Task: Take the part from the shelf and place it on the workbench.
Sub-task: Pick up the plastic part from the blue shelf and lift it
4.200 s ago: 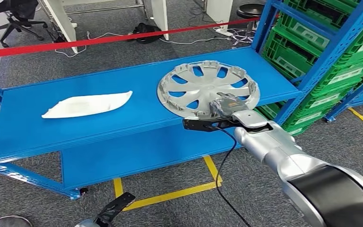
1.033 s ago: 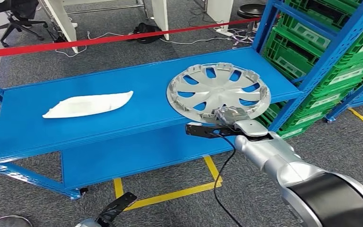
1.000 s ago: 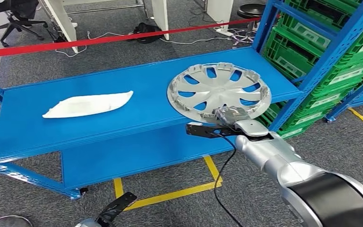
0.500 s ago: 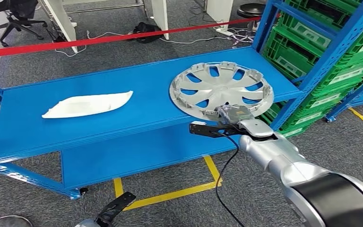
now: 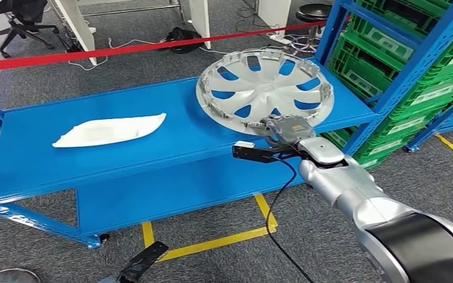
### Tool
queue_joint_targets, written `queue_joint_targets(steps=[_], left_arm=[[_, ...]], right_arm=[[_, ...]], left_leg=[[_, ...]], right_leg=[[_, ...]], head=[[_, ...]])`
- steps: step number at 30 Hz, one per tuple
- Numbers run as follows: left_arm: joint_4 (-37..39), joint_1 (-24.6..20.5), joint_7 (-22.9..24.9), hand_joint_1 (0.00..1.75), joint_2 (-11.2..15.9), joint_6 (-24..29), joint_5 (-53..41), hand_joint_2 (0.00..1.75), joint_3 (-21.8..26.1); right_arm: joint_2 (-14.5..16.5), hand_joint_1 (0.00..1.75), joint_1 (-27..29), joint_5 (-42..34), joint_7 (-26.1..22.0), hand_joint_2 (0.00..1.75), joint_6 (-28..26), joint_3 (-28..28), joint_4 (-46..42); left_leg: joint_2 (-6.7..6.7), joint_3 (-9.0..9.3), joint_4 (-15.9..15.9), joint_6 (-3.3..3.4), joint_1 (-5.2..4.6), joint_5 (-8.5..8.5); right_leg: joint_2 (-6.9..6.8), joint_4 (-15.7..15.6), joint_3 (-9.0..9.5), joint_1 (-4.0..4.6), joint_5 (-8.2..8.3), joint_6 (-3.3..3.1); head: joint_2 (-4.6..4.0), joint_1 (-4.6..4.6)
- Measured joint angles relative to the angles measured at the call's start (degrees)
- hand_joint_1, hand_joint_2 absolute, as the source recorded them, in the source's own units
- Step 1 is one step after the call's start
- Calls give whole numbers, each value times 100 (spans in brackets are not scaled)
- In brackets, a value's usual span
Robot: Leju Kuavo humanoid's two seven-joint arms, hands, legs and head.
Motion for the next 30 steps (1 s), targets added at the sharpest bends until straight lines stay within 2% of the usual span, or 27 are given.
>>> queue_joint_targets(steps=[17,30], left_arm=[[0,21,96,0,-9,181,-51,175,1],[0,95,92,0,-5,269,17,175,1]], right_arm=[[-12,175,15,-151,-54,175,-221,133,-527],[-279,175,315,-505,134,175,-414,382,-2235]], left_leg=[[0,-2,0,1,-1,-1],[0,-6,0,3,-1,-2]], right_leg=[[1,-1,-3,-1,0,0],[1,-2,-7,-1,-1,1]], head=[[-1,-1],[0,-1]])
